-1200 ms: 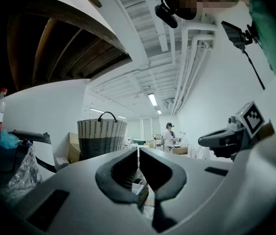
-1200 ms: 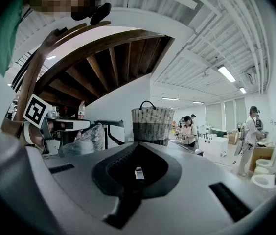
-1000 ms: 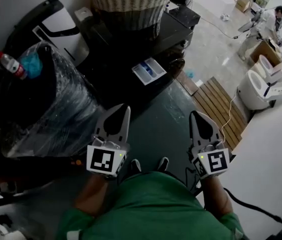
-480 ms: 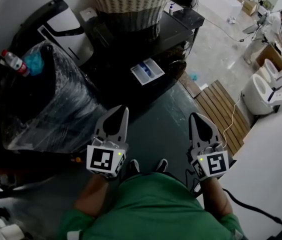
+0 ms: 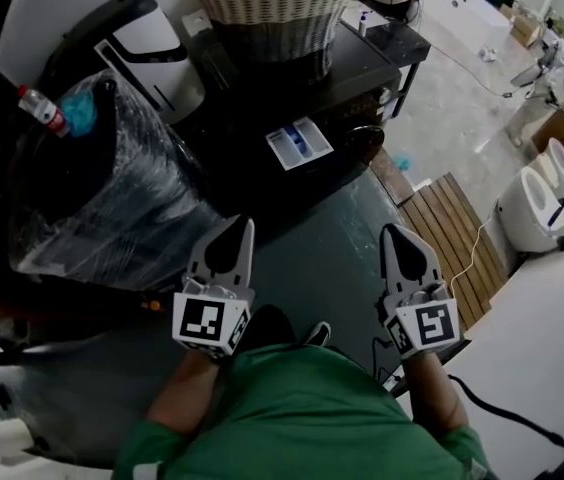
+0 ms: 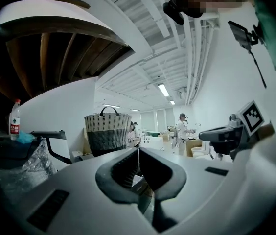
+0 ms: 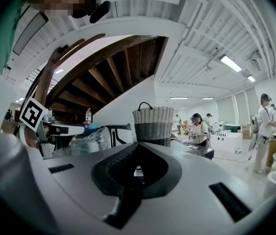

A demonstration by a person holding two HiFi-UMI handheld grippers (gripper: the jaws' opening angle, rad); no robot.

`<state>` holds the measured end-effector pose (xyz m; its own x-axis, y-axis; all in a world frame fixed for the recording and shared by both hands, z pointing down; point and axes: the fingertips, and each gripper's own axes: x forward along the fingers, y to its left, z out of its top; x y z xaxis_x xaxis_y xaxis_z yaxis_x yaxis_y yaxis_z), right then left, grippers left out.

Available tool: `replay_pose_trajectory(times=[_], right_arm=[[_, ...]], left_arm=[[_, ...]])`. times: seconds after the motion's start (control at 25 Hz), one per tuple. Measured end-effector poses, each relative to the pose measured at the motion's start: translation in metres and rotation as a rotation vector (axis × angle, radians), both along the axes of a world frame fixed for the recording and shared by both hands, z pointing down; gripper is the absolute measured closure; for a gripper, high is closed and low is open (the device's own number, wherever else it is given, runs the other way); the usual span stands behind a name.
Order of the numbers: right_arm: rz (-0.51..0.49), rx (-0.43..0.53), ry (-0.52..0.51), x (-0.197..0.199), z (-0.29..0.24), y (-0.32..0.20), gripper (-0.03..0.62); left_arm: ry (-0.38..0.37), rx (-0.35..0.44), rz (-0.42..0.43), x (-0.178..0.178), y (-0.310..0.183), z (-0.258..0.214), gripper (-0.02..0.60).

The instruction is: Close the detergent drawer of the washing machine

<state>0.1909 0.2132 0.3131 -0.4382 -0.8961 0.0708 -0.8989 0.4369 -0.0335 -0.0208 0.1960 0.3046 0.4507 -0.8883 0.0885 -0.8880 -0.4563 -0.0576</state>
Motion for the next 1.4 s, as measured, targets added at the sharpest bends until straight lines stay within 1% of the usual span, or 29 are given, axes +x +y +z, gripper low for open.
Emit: replay_pose_trajectory(times=[0.12,0.24,0.48,0.68,0.88,0.96,1.12,1.28,1.4], right_arm=[[-0.015,-0.007,-0.006,0.005,0.004,-0.011,0.579],[-0.020,-0.021,-0.004,0.009,0.014,-0.027,0.579],[0.001,-0.058,0.010,0.009,0.029,-0.068,0.579],[0.016,-0.076,0.037,-0.008,0.035,-0.118,0.579],[0.037,-0.093,0.051,-0.029,0.040,-0.177,0.579],[0.042,-0.102,0.060,-0.040,0.043,-0.198,0.579],[0.056,-0.139,0.070,-0.058,0.055,-0.232,0.579],[0.077,-0.178,0.086,-0.070,0.072,-0.255,0.579],[0.089,-0.200,0.093,-0.075,0.084,-0.268,0.579]], left_arm=[[0.000,-0.022,-0.018,0.003,-0.008,0.005,0.554],[-0.002,-0.028,-0.030,0.005,-0.026,0.009,0.554],[0.013,-0.037,-0.030,-0.002,-0.080,0.020,0.554],[0.042,-0.058,-0.006,-0.013,-0.138,0.033,0.554],[0.016,-0.060,0.054,-0.021,-0.196,0.036,0.554],[0.021,-0.081,0.072,-0.027,-0.215,0.043,0.554],[0.041,-0.128,0.081,-0.043,-0.251,0.058,0.554],[0.050,-0.155,0.097,-0.056,-0.278,0.072,0.554],[0.055,-0.189,0.096,-0.062,-0.292,0.086,0.554]])
